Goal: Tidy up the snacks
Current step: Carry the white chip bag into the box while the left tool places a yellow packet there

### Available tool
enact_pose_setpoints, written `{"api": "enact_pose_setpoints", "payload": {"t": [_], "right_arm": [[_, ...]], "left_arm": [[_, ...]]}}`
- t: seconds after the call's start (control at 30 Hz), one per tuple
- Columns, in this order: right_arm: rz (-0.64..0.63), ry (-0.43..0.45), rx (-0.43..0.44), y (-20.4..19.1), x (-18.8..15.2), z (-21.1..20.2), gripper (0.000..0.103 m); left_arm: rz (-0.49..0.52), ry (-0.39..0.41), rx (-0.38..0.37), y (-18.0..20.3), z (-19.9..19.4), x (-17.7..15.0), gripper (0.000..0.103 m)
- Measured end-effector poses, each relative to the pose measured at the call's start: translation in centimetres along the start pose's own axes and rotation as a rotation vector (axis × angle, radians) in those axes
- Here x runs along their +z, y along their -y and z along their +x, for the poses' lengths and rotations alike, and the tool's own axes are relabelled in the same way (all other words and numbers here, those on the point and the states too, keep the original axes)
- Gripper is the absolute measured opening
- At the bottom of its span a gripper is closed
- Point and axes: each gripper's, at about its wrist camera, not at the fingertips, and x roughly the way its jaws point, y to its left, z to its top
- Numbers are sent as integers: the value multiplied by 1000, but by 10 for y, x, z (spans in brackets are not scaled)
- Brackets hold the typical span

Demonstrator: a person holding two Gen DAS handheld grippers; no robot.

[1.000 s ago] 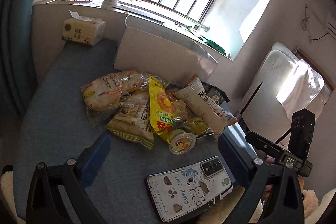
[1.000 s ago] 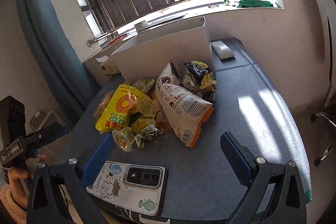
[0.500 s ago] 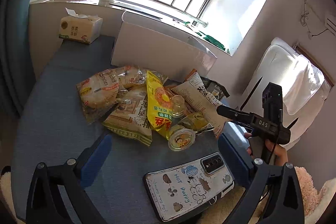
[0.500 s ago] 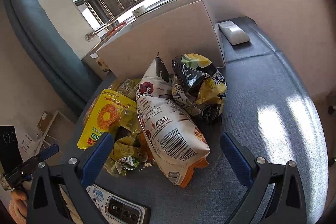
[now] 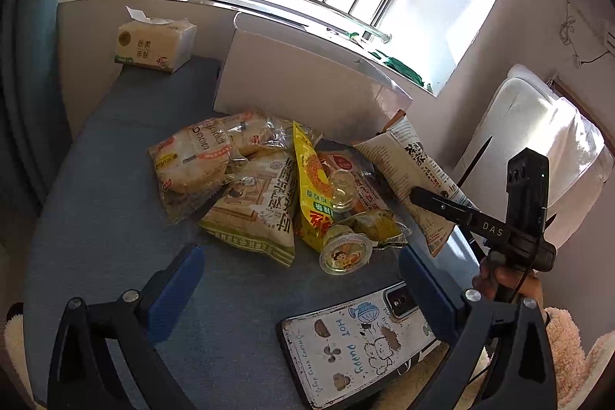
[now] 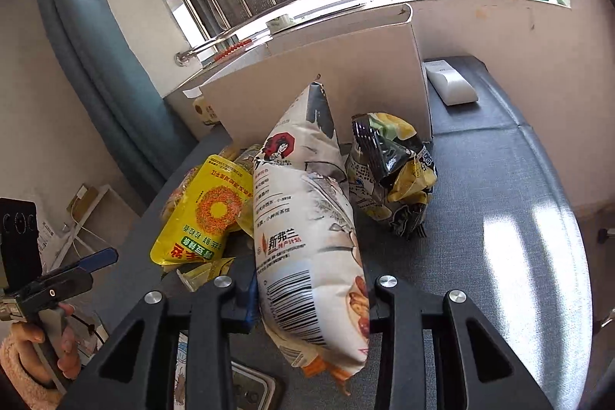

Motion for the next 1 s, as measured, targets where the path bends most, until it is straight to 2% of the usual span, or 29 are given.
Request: {"api": "enact_pose_setpoints", "payload": {"t": [0.13, 0.23, 0.3, 0.5, 0.67, 0.7, 0.73, 0.83, 0.9, 1.0], "right_arm": [[-16, 58, 21, -14, -1, -29, 38], [-15, 89, 28, -21, -3, -47, 38], [-17, 103, 22, -22, -6, -57, 38], [-7, 109, 11, -22, -13, -67, 38], [-1, 104, 12, -19, -14, -67, 39], [-1, 103, 12, -17, -14, -67, 39], [-2, 102, 13, -16, -14, -67, 39], [5, 100, 13, -15, -15, -67, 39], [17, 99, 12, -12, -16, -67, 39], [27, 98, 14, -11, -17, -67, 39]], "left_arm": [[45, 0, 9, 9, 6, 9, 103], [130, -18, 80, 20, 17, 22, 103], [191, -25, 95, 27, 27, 30, 103], [363, -114, 205, 48, 78, 46, 102], [518, -183, 311, 67, 115, 42, 101], [553, -194, 344, 68, 122, 40, 94], [587, -206, 374, 69, 128, 37, 76], [643, -210, 402, 68, 132, 35, 62], [641, -191, 371, 69, 122, 37, 52], [581, -167, 302, 66, 104, 44, 42]]}}
